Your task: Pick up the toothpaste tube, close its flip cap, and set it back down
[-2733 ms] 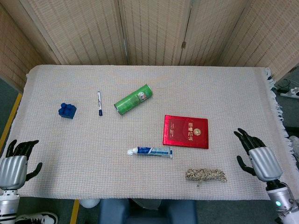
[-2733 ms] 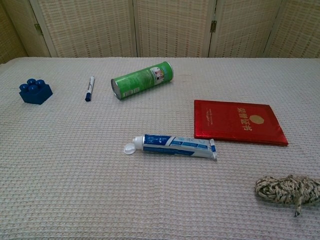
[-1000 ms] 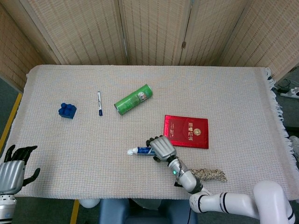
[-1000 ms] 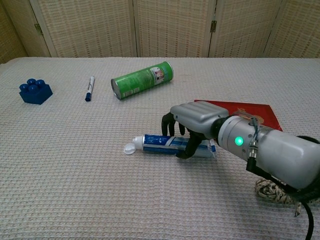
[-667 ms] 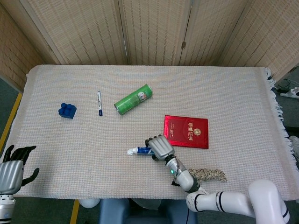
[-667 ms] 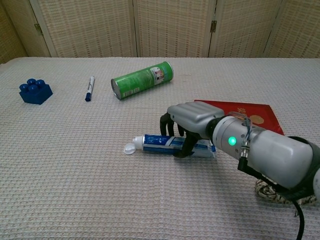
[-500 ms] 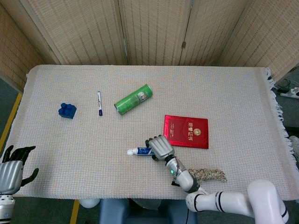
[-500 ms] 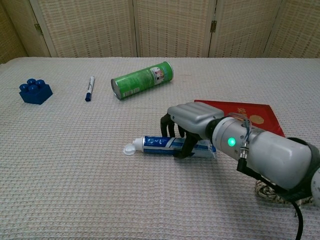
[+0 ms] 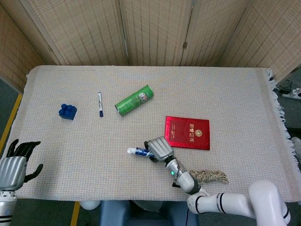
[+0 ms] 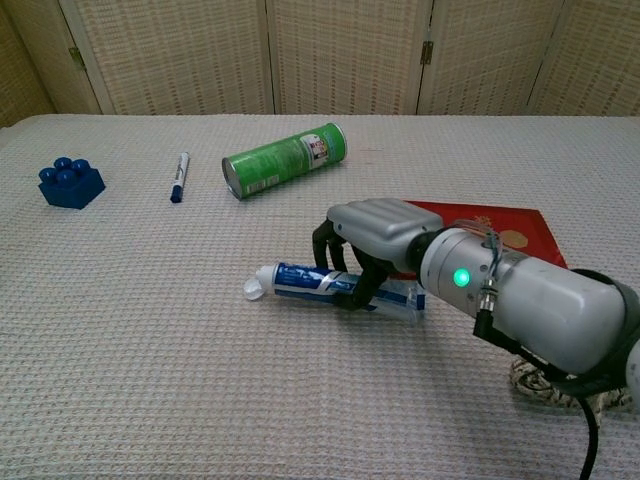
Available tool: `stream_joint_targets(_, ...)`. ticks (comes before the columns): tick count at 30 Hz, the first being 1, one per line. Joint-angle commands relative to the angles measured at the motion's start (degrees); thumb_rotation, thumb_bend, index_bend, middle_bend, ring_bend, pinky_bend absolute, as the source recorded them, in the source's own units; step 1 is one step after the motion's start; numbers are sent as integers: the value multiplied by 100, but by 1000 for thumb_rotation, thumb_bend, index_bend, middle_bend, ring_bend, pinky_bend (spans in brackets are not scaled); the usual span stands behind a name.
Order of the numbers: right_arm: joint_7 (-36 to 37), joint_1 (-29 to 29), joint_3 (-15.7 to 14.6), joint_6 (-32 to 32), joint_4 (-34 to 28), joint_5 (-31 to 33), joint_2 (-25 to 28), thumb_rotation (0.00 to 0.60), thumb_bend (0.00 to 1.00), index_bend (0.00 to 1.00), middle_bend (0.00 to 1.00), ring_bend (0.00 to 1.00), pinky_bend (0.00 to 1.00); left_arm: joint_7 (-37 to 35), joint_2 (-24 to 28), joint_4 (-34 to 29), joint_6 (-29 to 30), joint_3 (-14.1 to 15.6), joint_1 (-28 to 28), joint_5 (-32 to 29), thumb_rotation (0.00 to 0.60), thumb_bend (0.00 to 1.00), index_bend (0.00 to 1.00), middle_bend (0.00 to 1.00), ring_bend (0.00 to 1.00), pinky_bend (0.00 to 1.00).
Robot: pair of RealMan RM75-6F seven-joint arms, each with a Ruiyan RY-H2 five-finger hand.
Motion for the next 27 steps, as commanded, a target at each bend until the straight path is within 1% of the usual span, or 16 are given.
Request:
stream_joint_targets(1,496,-116,6,85,-280,-378,246,600,882,673,634,721,613,-82,44,-43,-77,-46,-113,95,600,361,226,253,218,106)
stream_joint_targets(5,1413,-309,27,174,-630,-828,543,600,922,674,642,733,631,-276,15,-62,-163,-159,-307,203,600,363,224,253,227,134)
stream_joint_targets(9,2656,-500,-16,216,-906,-1424,840,600,975,675,648,743,649,-370,-172,32,-183,-334,-574,378,600,368,198,253,232,167)
stream_joint_targets(11,3173,-554,-46,289,-919,-1729,920,600,996,675,659,755,672,-412,-265,56,-223,-389,-704,466,600,368,178,253,232,170)
stream_joint_targets(14,4036,-607,-113,446,-847,-2243,1029,600,1000,684,677,767,706,-417,-368,65,-397,-424,-958,640,600,369,143,249,229,169)
stream_joint_targets(18,4891,-637,-188,632,-738,-2647,1077,600,1000,689,681,767,711,-249,-571,92,-512,-488,-1223,802,600,368,90,232,218,165)
stream_joint_targets(23,5726,-641,-219,792,-538,-2871,1038,600,1000,689,681,766,711,13,-796,87,-648,-493,-1472,937,600,368,53,212,207,161)
stream_joint_targets(27,6036,-604,-258,865,-384,-3008,955,600,1000,695,681,764,712,201,-890,-23,-741,-418,-1598,1067,600,368,48,205,201,157)
